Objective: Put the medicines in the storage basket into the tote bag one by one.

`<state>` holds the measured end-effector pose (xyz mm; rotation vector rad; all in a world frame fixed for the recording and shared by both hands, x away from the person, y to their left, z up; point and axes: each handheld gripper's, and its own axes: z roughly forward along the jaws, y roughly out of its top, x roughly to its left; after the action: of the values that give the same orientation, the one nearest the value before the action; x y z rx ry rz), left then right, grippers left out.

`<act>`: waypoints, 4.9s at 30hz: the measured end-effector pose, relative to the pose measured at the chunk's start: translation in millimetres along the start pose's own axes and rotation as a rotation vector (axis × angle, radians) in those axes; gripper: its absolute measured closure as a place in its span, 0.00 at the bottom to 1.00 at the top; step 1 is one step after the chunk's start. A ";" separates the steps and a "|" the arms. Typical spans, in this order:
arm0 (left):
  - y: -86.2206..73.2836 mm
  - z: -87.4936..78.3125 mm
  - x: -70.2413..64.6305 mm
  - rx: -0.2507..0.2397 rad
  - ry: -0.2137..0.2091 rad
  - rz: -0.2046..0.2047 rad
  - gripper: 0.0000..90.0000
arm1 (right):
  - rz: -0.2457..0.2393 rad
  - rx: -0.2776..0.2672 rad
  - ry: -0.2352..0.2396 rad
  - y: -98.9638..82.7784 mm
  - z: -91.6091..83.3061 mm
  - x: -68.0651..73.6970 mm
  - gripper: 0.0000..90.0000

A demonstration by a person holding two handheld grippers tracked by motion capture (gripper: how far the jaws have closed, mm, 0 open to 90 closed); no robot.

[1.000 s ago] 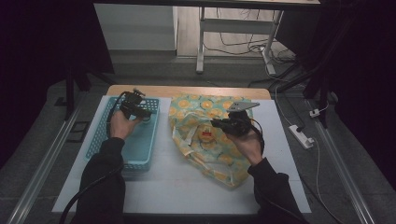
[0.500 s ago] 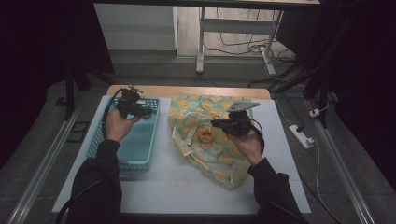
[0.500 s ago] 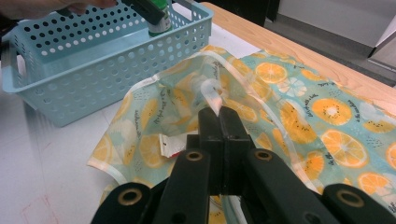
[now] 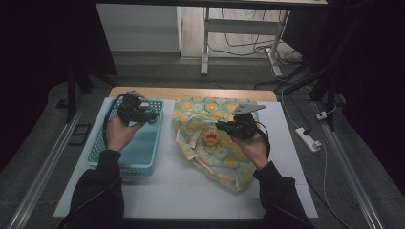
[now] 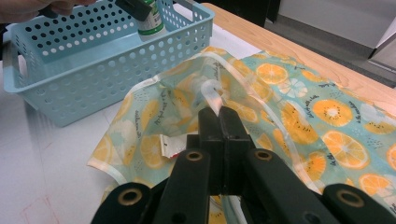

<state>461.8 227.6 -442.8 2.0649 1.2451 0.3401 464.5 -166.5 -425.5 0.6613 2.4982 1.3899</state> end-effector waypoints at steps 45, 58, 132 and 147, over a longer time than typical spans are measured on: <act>2.5 -23.6 -80.8 -0.121 -0.145 0.165 0.58 | 0.004 -0.003 -0.005 -1.2 -1.7 -2.5 1.00; 9.7 4.0 -119.2 -0.080 -0.219 0.254 0.58 | 0.003 0.002 -0.007 -1.5 0.4 -2.0 1.00; 48.4 113.5 -152.1 0.009 -0.226 0.251 0.42 | 0.010 0.005 -0.019 -4.1 0.1 -6.5 1.00; 38.0 80.5 -160.8 -0.003 -0.284 0.271 0.16 | 0.010 0.001 -0.013 -3.5 -0.4 -5.7 1.00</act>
<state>449.6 44.7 -455.7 2.1928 0.7987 0.1616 468.4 -171.1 -428.4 0.6817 2.4885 1.3835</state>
